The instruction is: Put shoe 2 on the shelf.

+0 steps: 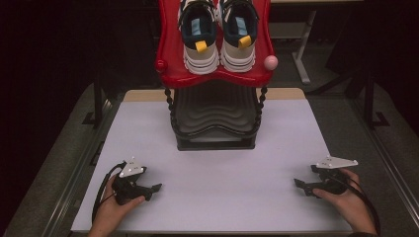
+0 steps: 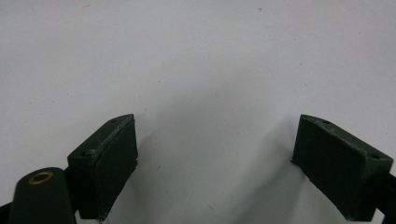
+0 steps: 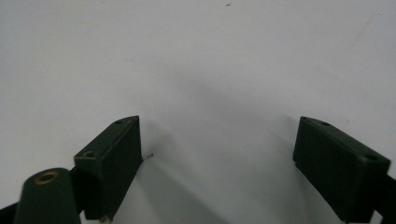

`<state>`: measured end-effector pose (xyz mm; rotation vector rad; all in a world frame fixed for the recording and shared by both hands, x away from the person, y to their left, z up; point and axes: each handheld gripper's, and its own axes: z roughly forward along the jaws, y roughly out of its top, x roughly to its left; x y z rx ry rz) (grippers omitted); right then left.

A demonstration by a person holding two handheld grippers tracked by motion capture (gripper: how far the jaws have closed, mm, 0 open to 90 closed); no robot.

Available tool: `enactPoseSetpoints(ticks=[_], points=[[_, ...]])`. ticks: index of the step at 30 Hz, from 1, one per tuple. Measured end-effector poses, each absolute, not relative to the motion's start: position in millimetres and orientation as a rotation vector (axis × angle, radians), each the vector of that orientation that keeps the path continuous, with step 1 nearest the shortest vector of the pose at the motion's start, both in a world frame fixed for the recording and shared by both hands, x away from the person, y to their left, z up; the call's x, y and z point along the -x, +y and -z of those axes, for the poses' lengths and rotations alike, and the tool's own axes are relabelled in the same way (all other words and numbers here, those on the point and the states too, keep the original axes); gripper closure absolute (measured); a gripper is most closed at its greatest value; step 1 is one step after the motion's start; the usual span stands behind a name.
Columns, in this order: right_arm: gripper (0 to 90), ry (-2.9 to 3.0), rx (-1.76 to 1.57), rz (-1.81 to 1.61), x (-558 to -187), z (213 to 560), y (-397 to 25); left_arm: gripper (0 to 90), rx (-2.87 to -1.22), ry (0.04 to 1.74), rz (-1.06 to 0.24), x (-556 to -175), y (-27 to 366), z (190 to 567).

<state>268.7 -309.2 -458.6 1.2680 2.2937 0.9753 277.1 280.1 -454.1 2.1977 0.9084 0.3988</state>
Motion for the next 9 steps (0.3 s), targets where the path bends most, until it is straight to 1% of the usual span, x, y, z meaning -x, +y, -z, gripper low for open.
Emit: enactPoseSetpoints(ticks=[9], points=[[13.3,2.285,-1.264,-0.966,-268.1,458.7,-308.5,13.0,-2.2,0.909,-0.401,-277.0,279.9,453.8]])
